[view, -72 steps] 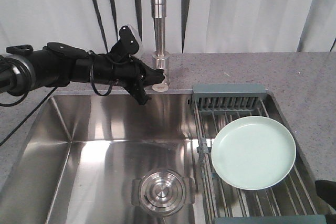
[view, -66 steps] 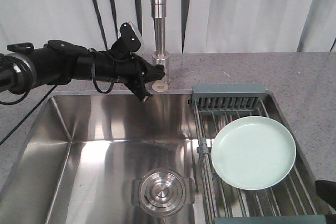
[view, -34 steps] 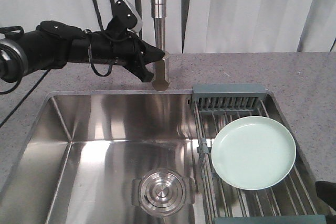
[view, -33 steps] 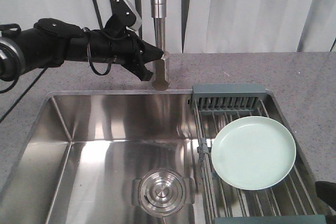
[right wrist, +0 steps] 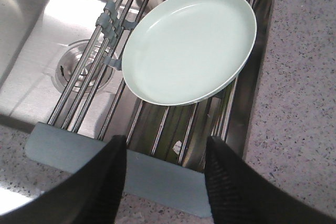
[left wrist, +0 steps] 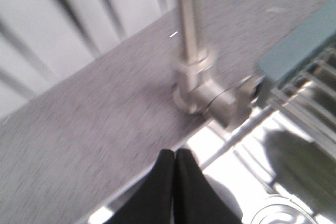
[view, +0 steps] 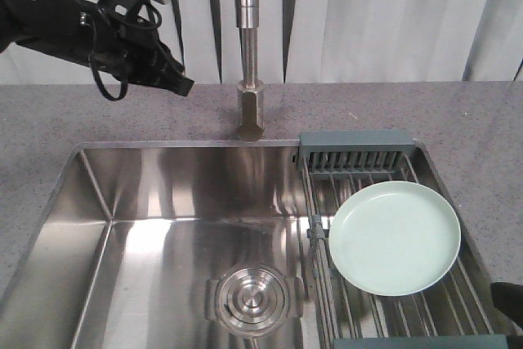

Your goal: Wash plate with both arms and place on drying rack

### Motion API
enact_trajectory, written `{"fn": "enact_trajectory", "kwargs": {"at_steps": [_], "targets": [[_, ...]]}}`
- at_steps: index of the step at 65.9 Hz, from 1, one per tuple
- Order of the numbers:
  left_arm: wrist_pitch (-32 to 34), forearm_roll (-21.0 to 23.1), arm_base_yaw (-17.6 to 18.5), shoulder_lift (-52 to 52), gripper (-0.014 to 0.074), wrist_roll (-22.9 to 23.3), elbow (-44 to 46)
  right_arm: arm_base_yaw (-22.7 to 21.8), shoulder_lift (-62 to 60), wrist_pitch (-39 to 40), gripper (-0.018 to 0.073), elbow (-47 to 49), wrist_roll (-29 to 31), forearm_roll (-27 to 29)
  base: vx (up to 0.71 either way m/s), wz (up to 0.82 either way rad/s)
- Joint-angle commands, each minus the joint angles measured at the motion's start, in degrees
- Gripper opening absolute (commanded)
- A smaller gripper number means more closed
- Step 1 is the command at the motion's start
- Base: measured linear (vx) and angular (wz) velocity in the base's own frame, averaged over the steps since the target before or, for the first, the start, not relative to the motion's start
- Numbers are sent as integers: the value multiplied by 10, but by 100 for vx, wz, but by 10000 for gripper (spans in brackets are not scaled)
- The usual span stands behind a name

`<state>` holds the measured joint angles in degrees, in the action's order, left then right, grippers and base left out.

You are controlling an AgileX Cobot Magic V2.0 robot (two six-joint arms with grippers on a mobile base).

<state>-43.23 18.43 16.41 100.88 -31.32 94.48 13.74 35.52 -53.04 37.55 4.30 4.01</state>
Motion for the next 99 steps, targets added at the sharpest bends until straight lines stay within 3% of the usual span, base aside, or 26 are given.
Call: {"fn": "enact_trajectory", "kwargs": {"at_steps": [1, 13, 27, 51, 70, 99], "targets": [[9, -95, -1, -53, -7, 133, 6, 2, 1, 28, 351, 14, 2, -3, 0, 0], [53, -194, -1, -123, -7, 246, -91, 2, 1, 28, 351, 14, 2, -3, 0, 0], [87, -251, -1, -203, -7, 313, -222, 2, 1, 28, 351, 14, 2, -3, 0, 0], [129, -255, -1, -327, -7, 394, -379, 2, 1, 28, 351, 14, 2, -3, 0, 0], [134, -256, -1, -414, -7, 446, -454, 2, 1, 28, 351, 14, 2, -3, 0, 0], [135, -256, -1, -544, -7, 442, -576, 2, 1, 28, 351, 14, 2, -3, 0, 0]]}}
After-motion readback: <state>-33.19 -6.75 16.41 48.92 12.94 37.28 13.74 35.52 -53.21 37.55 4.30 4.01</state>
